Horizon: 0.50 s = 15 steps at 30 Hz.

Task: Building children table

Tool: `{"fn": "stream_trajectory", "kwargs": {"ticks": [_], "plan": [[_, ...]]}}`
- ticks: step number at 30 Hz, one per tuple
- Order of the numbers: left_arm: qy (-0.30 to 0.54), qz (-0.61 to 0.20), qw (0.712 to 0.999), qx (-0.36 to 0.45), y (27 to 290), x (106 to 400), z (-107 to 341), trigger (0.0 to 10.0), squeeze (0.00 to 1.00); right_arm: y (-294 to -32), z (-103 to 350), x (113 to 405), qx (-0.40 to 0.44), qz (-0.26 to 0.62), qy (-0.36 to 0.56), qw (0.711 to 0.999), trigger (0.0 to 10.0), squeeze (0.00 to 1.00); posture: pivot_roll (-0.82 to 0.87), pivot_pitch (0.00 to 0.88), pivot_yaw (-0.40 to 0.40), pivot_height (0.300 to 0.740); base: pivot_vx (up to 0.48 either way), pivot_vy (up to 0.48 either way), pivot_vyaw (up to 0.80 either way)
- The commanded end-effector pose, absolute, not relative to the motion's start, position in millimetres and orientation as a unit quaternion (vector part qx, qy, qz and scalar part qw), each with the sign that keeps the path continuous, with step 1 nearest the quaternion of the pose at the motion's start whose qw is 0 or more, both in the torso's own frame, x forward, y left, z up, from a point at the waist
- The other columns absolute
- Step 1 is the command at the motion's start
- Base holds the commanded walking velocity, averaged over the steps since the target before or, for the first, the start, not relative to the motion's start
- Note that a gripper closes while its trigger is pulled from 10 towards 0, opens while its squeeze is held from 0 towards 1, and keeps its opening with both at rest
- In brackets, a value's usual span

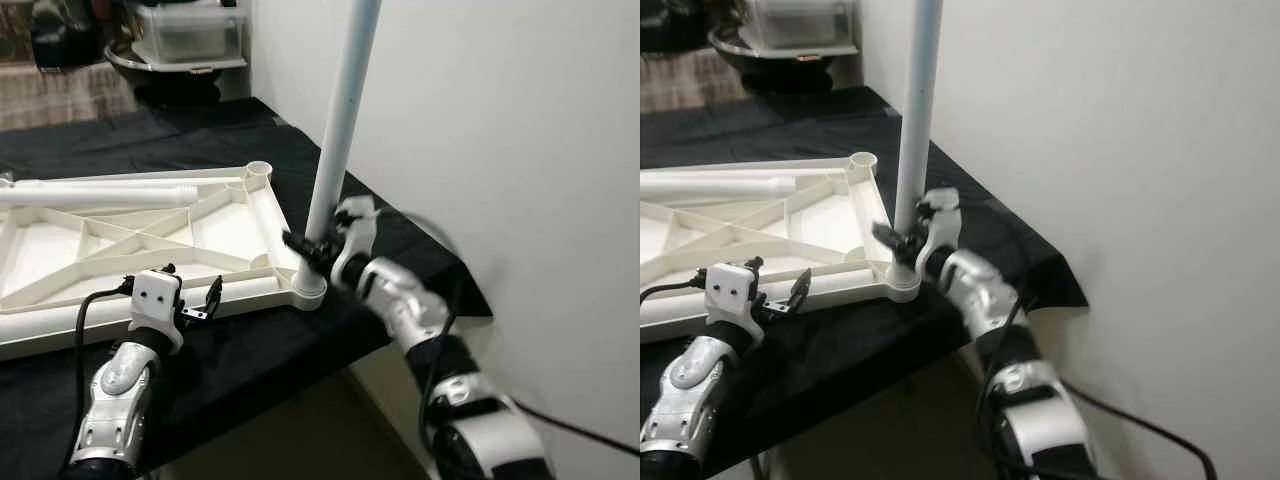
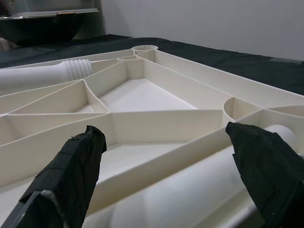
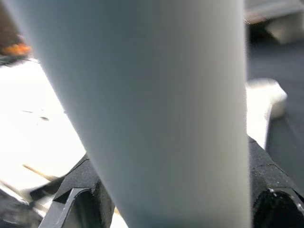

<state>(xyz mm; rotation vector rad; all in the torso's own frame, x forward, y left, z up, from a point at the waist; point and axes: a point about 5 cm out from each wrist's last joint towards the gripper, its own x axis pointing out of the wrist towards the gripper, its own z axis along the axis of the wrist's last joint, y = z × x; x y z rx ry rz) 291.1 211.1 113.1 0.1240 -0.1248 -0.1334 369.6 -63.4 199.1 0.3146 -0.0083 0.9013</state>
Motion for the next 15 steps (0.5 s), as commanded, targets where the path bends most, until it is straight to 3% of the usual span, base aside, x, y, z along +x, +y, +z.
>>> {"fn": "stream_trajectory", "kwargs": {"ticks": [1, 2, 4, 9, 10, 11, 13, 15], "plan": [[-0.059, -0.072, 0.994, 0.064, 209.8, 292.5, 112.2, 10.0, 0.00, -55.6, 197.0, 362.3, 0.149, 0.496, -0.006, 0.855, 10.0, 0.00, 0.07, 0.000, -0.143, 0.740, 0.000, 0.000, 0.00], [-0.059, -0.072, 0.994, 0.064, 209.8, 292.5, 112.2, 10.0, 0.00, -55.6, 197.0, 362.3, 0.149, 0.496, -0.006, 0.855, 10.0, 0.00, 0.07, 0.000, -0.143, 0.740, 0.000, 0.000, 0.00], [-0.058, -0.073, 0.994, 0.065, 210.1, 292.1, 112.3, 10.0, 0.00, -50.3, 198.9, 353.2, 0.126, 0.562, -0.015, 0.817, 10.0, 0.00, 0.08, 0.000, -0.146, 0.740, 0.000, 0.000, 0.00], [-0.058, -0.073, 0.993, 0.066, 210.5, 291.3, 112.2, 10.0, 0.00, -42.0, 196.0, 341.9, 0.111, 0.607, -0.014, 0.786, 10.0, 0.00, 0.09, 0.000, -0.151, 0.740, 0.000, 0.000, 0.00], [-0.058, -0.072, 0.994, 0.066, 211.0, 290.6, 112.1, 10.0, 0.00, -36.5, 191.9, 336.2, 0.110, 0.621, -0.010, 0.776, 7.7, 0.00, 0.09, 0.000, -0.152, 0.740, 0.000, 0.000, 0.00], [-0.057, -0.071, 0.994, 0.067, 211.4, 290.0, 112.0, 10.0, 0.00, -32.7, 188.1, 332.0, 0.111, 0.636, -0.006, 0.764, 0.0, 0.00, 0.09, 0.000, -0.151, 0.740, 0.000, 0.000, 0.00], [-0.057, -0.071, 0.994, 0.067, 211.9, 289.5, 111.8, 10.0, 0.00, -29.9, 184.3, 329.6, 0.113, 0.641, -0.001, 0.759, 0.0, 0.00, 0.09, 0.000, -0.151, 0.740, 0.000, 0.000, 0.00], [-0.056, -0.070, 0.994, 0.067, 212.2, 289.3, 111.6, 10.0, 0.00, -27.4, 179.5, 331.5, 0.108, 0.622, 0.011, 0.776, 0.0, 0.00, 0.09, 0.000, -0.151, 0.740, 0.000, 0.000, 0.00]]}}
